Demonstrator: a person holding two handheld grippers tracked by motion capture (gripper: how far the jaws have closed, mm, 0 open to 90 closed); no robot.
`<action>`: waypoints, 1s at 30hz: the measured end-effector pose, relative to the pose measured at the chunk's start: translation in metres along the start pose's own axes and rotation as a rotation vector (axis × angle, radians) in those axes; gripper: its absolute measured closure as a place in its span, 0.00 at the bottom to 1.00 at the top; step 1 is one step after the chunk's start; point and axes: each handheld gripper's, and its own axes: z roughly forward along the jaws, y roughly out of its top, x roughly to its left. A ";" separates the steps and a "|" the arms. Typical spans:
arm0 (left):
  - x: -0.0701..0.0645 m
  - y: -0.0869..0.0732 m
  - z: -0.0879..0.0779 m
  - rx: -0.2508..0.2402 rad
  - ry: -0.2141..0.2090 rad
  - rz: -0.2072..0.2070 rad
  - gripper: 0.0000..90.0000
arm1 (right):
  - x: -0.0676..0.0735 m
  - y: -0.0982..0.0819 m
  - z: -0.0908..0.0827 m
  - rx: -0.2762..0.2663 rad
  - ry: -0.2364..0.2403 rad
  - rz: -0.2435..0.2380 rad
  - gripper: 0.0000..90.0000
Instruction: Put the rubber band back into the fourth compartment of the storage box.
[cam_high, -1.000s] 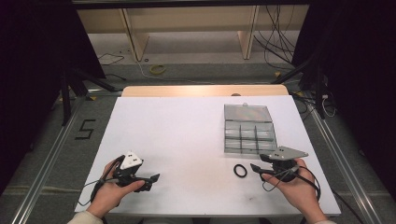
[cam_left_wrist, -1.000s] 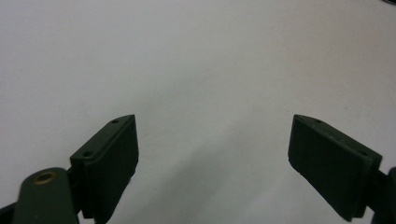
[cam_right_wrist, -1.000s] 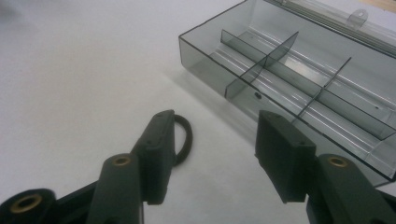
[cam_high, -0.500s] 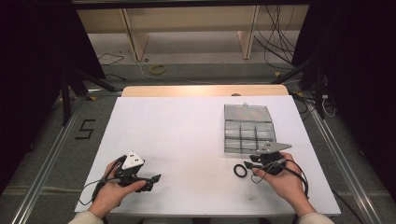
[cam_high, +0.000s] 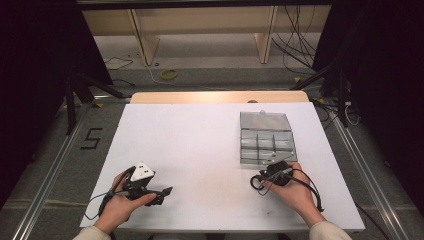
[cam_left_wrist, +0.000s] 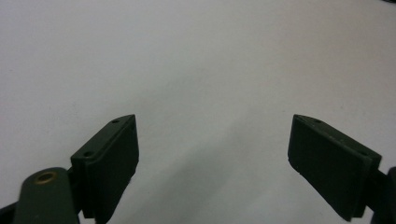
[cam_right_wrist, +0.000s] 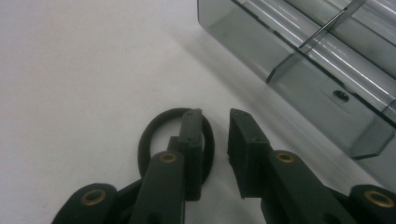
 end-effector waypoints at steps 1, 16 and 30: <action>0.000 0.000 0.000 -0.001 0.000 0.000 0.18 | 0.000 0.000 0.001 0.006 -0.001 -0.004 0.86; 0.000 0.000 0.001 0.000 0.000 0.003 0.18 | 0.005 0.002 0.003 0.036 -0.004 0.029 0.97; 0.001 0.000 0.000 0.001 -0.002 -0.002 0.18 | 0.005 0.004 0.000 0.022 0.001 0.036 0.98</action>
